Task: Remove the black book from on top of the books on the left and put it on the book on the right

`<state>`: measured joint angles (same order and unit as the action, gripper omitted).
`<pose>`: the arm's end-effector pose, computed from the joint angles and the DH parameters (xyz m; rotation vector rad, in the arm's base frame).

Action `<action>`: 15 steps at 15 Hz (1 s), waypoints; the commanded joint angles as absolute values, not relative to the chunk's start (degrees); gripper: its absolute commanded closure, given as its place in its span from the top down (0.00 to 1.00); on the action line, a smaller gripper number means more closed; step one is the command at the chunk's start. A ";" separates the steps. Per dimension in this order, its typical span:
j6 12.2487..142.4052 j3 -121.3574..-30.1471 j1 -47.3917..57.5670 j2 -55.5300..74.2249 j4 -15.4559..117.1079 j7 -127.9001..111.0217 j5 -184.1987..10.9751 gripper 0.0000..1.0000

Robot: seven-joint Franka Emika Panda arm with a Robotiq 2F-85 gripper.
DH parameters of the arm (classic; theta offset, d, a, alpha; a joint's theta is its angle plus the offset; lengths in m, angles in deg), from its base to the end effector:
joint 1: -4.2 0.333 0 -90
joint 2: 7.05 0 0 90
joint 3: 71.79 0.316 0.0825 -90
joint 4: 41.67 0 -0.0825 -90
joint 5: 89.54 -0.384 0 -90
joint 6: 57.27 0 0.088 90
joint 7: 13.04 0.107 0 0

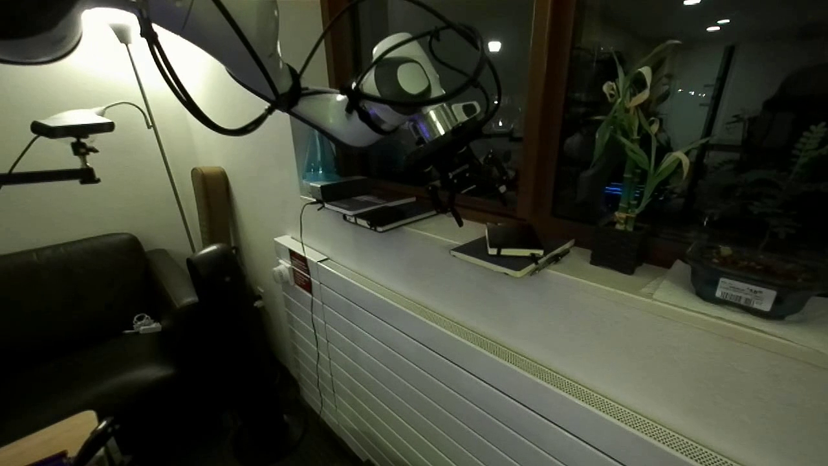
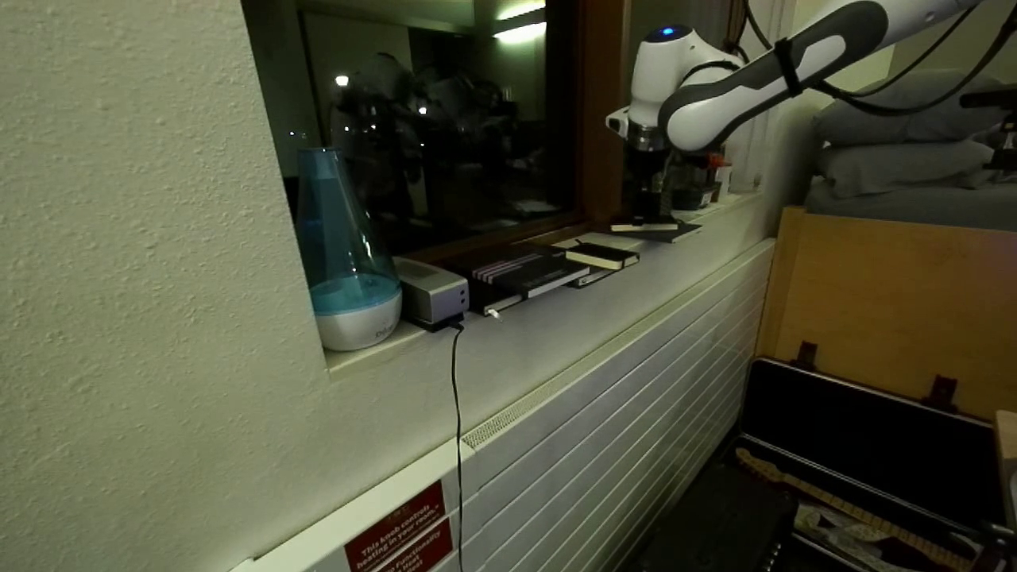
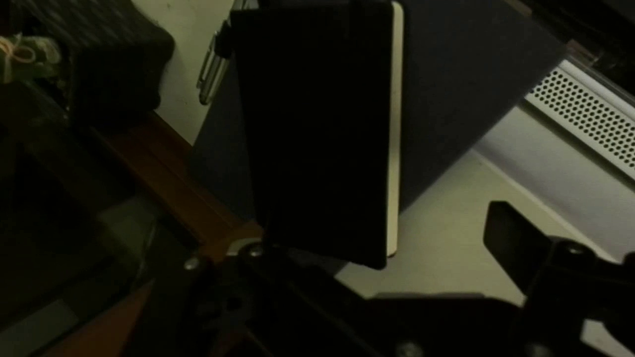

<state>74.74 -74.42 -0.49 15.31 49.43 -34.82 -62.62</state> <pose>0.6936 -0.0941 0.4457 2.5607 0.6809 0.2740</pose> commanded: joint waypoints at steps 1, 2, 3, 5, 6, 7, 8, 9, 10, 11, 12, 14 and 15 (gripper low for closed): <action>71.69 -72.83 -0.40 11.75 52.19 -40.54 -66.16 1.00; 70.17 -72.29 -0.35 11.31 52.27 -42.31 -66.89 1.00; 68.40 -71.91 -0.19 10.85 52.34 -43.90 -67.43 1.00; 63.71 -71.67 0.53 9.62 52.52 -45.84 -66.69 1.00; 60.81 -71.70 0.97 8.77 52.83 -46.51 -65.71 1.00; 57.70 -72.00 1.66 7.68 53.36 -46.26 -64.24 1.00; 55.23 -72.19 2.21 6.79 53.83 -45.87 -63.10 1.00; 53.03 -72.29 2.69 5.48 54.77 -45.37 -61.83 1.00; 51.31 -72.25 3.04 4.33 55.72 -45.14 -60.54 1.00; 49.79 -72.24 3.43 2.87 57.11 -44.57 -59.03 1.00; 48.76 -72.12 3.61 1.59 58.38 -44.20 -57.99 1.00; 47.55 -71.91 4.08 -1.53 62.06 -42.57 -55.90 1.00; 47.36 -71.79 4.16 -2.87 63.77 -41.88 -55.24 1.00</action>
<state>48.03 -71.75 3.40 3.32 56.19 -43.98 -58.13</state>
